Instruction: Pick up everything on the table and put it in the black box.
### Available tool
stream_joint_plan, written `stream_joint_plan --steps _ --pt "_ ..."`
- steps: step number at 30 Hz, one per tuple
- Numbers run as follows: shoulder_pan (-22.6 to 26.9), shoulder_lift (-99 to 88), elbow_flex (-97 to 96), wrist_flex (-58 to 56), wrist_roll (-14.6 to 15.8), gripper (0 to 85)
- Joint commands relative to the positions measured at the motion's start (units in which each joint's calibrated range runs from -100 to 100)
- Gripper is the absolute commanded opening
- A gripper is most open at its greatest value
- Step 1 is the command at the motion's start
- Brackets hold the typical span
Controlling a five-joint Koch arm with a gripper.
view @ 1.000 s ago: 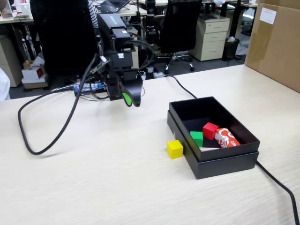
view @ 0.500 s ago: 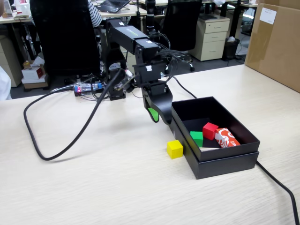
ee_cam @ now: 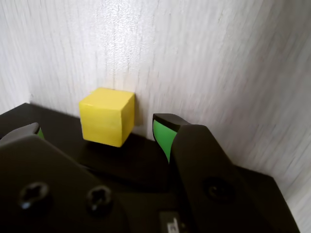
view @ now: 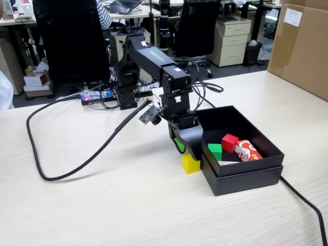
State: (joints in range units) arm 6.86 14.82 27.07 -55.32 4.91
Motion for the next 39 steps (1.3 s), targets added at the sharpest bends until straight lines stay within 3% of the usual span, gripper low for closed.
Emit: stream_joint_plan --steps 1,4,9,13,14,20,28,32,36,39 --pt "0.49 2.33 6.39 -0.36 0.20 44.9" --pt "0.24 6.00 8.29 -0.36 0.20 44.7" --pt "0.44 6.81 7.39 -0.70 0.29 33.5" --pt "0.59 7.50 7.75 -1.91 0.34 16.9" --pt "0.59 7.50 7.84 -2.17 0.63 1.2" --pt "0.34 3.94 6.48 -5.80 0.73 0.9" --pt "-0.05 -26.12 0.04 -7.10 -1.03 0.9" --pt "3.13 -34.50 2.67 -7.27 -1.51 0.9" --pt "9.57 -24.75 10.11 -7.01 -1.03 0.9" --pt "10.84 -10.98 10.92 -6.84 -0.93 1.1"
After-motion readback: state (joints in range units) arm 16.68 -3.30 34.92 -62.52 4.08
